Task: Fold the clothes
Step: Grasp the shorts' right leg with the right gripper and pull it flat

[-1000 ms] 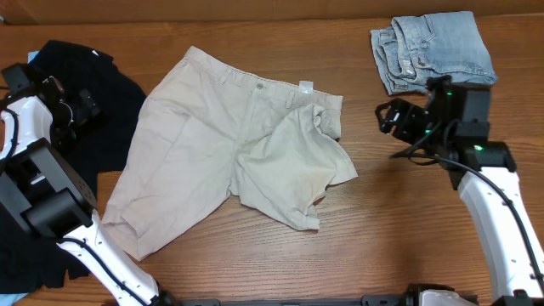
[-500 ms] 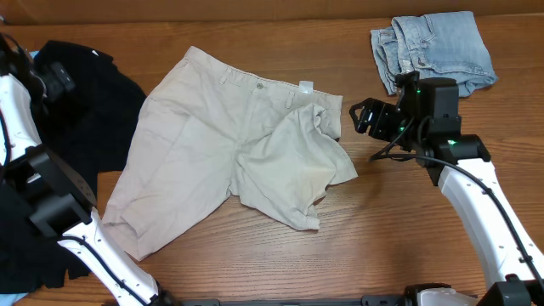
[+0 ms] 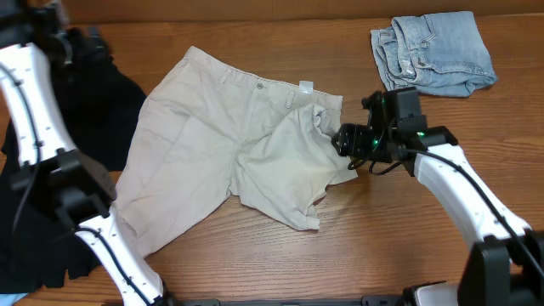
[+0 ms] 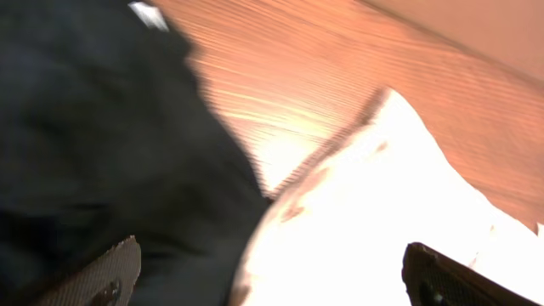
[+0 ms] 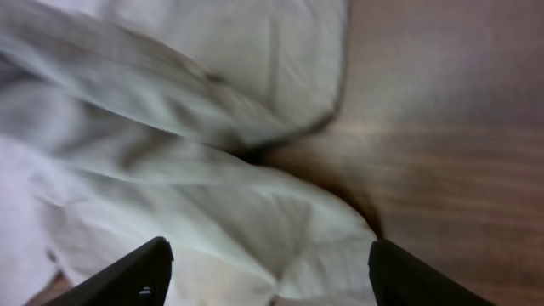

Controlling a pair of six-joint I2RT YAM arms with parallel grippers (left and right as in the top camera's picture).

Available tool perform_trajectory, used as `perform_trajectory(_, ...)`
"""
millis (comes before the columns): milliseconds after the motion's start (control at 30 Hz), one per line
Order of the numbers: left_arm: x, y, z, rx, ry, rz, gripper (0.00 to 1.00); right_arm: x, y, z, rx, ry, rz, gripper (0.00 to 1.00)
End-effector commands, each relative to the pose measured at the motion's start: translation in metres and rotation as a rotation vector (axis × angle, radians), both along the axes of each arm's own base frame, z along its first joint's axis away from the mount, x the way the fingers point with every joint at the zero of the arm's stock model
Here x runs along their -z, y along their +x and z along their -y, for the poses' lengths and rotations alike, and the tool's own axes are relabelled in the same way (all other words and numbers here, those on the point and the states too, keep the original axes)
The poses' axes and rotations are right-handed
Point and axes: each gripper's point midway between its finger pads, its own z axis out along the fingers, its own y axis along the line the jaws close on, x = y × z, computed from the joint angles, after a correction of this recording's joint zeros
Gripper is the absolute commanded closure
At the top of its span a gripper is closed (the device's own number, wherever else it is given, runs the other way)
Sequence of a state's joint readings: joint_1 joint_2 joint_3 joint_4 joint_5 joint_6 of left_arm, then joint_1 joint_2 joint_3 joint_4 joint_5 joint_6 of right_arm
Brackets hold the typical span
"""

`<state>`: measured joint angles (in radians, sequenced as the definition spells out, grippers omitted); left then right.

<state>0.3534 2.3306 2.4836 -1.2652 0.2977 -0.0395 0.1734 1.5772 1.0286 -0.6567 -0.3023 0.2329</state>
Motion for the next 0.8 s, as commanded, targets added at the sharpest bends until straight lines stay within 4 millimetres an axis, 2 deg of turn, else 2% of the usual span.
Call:
perform_trajectory(0, -0.004, 0.008, 0.039, 0.133, 0.0, 0.019, 0.0, 0.01, 0.0, 0.011, 0.012, -0.078, -0.028, 0.23)
perform_trajectory(200, -0.004, 0.015, 0.084, 0.221, 0.017, 0.019, 0.0, 0.035, -0.013, 0.022, 0.025, -0.139, -0.11, 0.24)
perform_trajectory(400, -0.002, 0.018, 0.106, 0.253, 0.076, 0.007, 0.0, 0.059, -0.027, 0.024, 0.052, -0.134, -0.156, 0.27)
perform_trajectory(567, -0.002, 0.019, 0.11, 0.26, 0.072, 0.012, 0.0, 0.069, -0.029, 0.021, 0.083, -0.102, -0.15, 0.32)
perform_trajectory(767, -0.002, 0.019, 0.111, 0.262, 0.069, 0.013, 0.0, 0.076, -0.031, 0.017, 0.074, -0.072, -0.138, 0.31)
